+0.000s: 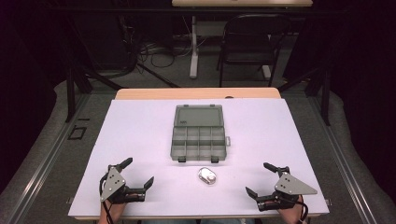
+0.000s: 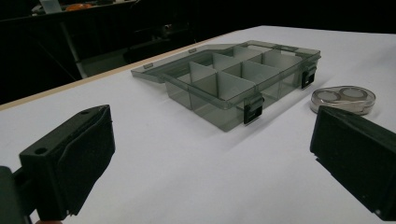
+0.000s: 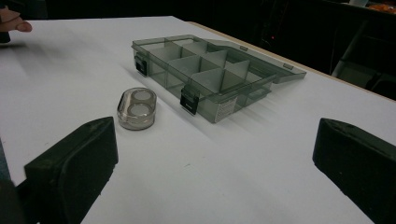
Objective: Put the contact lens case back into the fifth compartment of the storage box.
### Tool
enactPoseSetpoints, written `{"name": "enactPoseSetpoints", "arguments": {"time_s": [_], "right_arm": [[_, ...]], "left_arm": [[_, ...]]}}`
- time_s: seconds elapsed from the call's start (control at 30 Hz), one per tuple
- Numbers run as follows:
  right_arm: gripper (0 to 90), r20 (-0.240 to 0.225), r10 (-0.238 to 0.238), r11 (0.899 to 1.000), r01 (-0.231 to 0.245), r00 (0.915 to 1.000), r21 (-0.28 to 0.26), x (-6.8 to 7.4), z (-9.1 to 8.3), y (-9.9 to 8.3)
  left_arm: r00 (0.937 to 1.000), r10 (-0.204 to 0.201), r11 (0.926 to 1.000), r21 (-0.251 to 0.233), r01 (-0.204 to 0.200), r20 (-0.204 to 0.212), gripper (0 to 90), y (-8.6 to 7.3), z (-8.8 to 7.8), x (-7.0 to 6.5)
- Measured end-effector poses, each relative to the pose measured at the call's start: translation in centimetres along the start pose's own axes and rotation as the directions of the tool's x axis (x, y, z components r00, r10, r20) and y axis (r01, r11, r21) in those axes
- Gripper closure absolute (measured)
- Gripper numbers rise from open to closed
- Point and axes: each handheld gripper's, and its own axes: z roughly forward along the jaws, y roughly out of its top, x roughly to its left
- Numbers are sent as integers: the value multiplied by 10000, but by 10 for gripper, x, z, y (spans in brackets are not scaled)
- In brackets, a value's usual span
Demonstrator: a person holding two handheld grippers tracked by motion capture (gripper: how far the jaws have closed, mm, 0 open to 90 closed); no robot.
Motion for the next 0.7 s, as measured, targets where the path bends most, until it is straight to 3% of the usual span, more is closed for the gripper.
{"name": "enactPoseSetpoints", "arguments": {"time_s": [0.13, 0.7], "right_arm": [[0, 16, -80, 9999, 79, 10000, 70, 1, 0, 1], [0, -215, -80, 9997, 84, 9997, 209, 6, 10, 12]], "left_arm": [[10000, -78, 9999, -154, 77, -25, 1, 2, -1, 0], [9999, 87, 10000, 46, -87, -61, 1, 2, 1, -1]]}}
